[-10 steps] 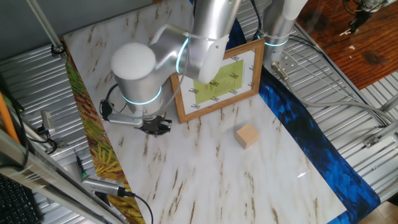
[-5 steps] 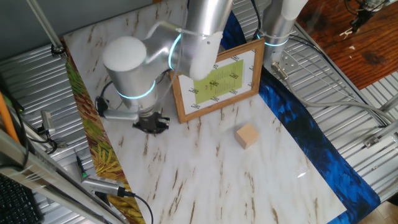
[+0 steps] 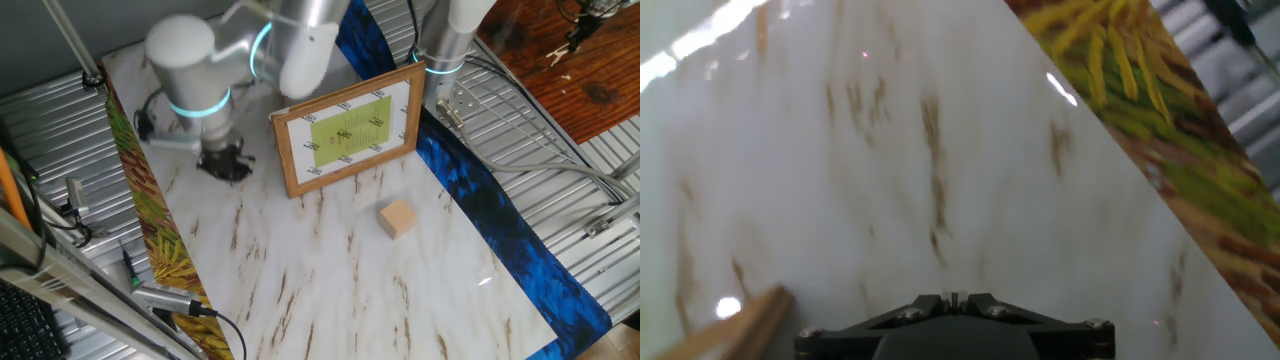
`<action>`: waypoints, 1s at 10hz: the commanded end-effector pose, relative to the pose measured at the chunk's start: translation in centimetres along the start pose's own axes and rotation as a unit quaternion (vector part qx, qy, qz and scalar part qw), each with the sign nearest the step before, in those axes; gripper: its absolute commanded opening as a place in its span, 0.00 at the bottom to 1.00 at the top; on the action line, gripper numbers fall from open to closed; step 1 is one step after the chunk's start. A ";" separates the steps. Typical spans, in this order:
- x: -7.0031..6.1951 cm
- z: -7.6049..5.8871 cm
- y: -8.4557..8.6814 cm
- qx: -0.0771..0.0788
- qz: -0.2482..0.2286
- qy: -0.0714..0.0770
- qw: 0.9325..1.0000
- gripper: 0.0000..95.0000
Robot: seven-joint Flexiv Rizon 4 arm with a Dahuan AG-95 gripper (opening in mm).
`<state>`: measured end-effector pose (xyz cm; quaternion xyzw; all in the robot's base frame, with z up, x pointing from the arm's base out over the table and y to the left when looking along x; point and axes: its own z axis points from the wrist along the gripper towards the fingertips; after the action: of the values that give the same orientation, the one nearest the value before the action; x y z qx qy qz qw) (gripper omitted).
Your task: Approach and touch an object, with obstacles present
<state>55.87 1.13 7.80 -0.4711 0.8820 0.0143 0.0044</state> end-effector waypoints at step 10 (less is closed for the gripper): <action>6.5 0.5 -0.5 0.017 0.025 -0.017 0.999 0.00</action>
<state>52.48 -4.62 7.17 -0.4485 0.8933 0.0108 0.0270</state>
